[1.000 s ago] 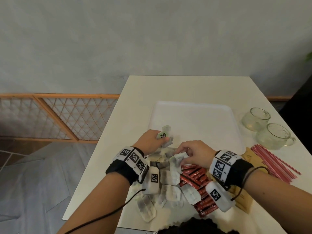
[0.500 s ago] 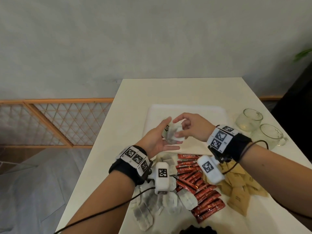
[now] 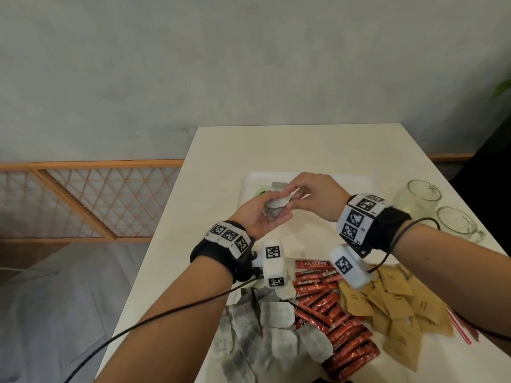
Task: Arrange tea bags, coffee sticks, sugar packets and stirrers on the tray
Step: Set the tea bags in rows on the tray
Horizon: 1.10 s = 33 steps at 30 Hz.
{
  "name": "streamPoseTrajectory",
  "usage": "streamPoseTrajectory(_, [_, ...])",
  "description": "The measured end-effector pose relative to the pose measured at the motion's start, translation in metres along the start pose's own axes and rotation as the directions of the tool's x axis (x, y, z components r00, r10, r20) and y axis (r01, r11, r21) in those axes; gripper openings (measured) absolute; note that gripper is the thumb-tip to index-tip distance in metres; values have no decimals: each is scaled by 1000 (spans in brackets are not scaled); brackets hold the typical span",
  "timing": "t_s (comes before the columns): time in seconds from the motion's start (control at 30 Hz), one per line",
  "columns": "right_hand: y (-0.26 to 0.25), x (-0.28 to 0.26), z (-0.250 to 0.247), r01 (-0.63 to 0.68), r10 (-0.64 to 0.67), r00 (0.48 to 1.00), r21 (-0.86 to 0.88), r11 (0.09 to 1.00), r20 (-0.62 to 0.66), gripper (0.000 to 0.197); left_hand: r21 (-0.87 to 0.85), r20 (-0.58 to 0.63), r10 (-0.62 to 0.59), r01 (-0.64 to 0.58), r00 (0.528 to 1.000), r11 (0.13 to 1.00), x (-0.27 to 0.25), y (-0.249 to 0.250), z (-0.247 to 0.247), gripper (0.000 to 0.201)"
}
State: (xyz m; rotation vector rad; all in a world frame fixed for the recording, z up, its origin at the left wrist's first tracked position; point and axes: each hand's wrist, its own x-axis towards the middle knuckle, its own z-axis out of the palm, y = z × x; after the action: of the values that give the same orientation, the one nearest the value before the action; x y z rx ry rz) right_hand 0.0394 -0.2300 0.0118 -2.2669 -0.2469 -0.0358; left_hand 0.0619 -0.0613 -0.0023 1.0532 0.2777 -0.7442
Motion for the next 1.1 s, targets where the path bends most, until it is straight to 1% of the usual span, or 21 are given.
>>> streamPoseTrajectory(0.07, [5, 6, 0, 15, -15, 1000, -4, 1000, -25, 11, 32, -3, -10, 10, 1000, 999, 6, 3, -1, 15])
streamPoseTrajectory(0.13, [9, 11, -1, 42, -41, 997, 17, 999, -61, 7, 48, -14, 10, -9, 1000, 999, 12, 5, -2, 18])
streamPoseTrajectory(0.2, [13, 16, -4, 62, -58, 995, 45, 997, -85, 6, -3, -52, 50, -50, 997, 999, 19, 10, -4, 14])
streamPoseTrajectory(0.23, [14, 19, -6, 56, -49, 996, 86, 995, -81, 5, -11, -76, 78, -79, 994, 997, 24, 13, -7, 11])
streamPoseTrajectory(0.3, [17, 26, -8, -3, 13, 999, 251, 968, -38, 2, 57, -112, 131, -126, 985, 990, 34, 18, -13, 12])
streamPoseTrajectory(0.37, [23, 35, -7, -106, 106, 994, 390, 915, 23, 10, 181, -128, 171, -146, 977, 973, 45, 21, -18, 18])
streamPoseTrajectory(0.4, [27, 39, -5, -165, 156, 986, 411, 897, 55, 12, 237, -133, 185, -150, 974, 960, 50, 21, -20, 17])
streamPoseTrajectory(0.47, [37, 48, 1, -251, 233, 968, 365, 897, 93, 12, 334, -139, 200, -145, 970, 932, 60, 20, -25, 11])
streamPoseTrajectory(0.57, [55, 61, 10, -288, 270, 957, 247, 925, 104, 9, 442, -158, 218, -128, 963, 888, 74, 21, -39, 10])
streamPoseTrajectory(0.67, [68, 79, 19, -314, 290, 948, 230, 921, 134, 12, 508, -195, 285, -152, 938, 848, 86, 30, -56, 9])
streamPoseTrajectory(0.73, [72, 94, 27, -353, 326, 933, 223, 908, 150, 15, 548, -218, 336, -170, 916, 819, 92, 39, -63, 10])
streamPoseTrajectory(0.83, [74, 123, 35, -385, 373, 923, 194, 902, 99, 18, 595, -231, 377, -177, 897, 784, 100, 55, -71, 12])
streamPoseTrajectory(0.9, [74, 145, 39, -386, 385, 922, 185, 904, 44, 12, 632, -234, 399, -173, 887, 755, 105, 64, -75, 12])
streamPoseTrajectory(1.0, [71, 174, 48, -360, 363, 932, 155, 920, 11, 7, 675, -231, 425, -170, 875, 718, 113, 75, -80, 13])
streamPoseTrajectory(1.1, [67, 193, 58, -331, 333, 943, 146, 932, 8, 10, 665, -248, 421, -163, 873, 729, 120, 82, -84, 14])
